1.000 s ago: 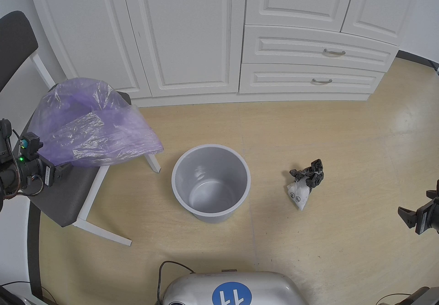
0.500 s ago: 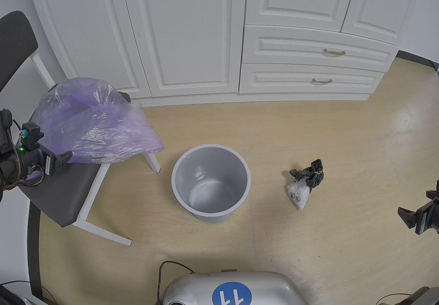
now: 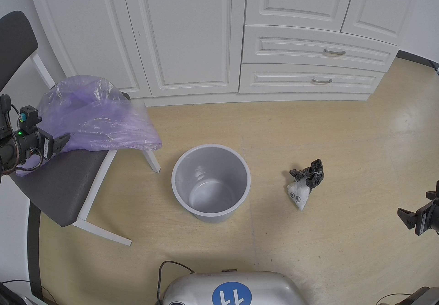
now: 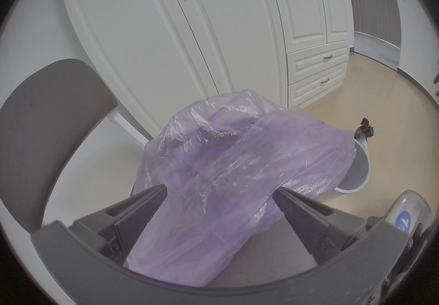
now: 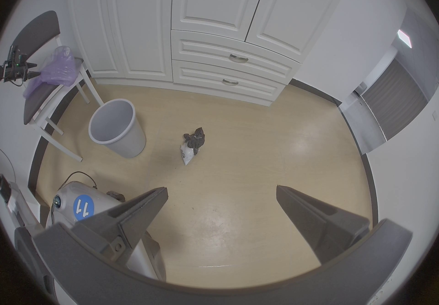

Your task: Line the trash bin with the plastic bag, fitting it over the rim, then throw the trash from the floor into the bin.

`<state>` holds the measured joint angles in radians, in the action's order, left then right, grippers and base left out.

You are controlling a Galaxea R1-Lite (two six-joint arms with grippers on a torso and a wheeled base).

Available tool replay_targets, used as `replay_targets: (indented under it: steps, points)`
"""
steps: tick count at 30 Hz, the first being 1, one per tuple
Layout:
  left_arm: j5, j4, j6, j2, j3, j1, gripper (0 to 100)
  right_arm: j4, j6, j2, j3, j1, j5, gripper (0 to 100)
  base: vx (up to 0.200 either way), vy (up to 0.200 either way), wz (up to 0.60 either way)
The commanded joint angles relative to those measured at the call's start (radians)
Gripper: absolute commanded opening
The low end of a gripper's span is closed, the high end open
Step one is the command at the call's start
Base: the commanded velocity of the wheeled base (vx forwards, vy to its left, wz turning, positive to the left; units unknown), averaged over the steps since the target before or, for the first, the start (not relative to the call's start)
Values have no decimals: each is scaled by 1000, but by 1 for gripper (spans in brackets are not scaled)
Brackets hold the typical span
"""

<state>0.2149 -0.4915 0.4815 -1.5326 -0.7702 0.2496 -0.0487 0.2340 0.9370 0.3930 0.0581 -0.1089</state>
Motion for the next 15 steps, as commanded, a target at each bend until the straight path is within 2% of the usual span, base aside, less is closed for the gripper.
replay_targets:
  steps: [1, 15]
  points:
    - [-2, -1, -1, -38, -57, 0, 100, 0, 1, 2, 0, 0, 0, 100, 0, 0, 0]
    - [0, 62, -15, -28, -113, 10, 100, 0, 1, 3, 0, 0, 0, 100, 0, 0, 0]
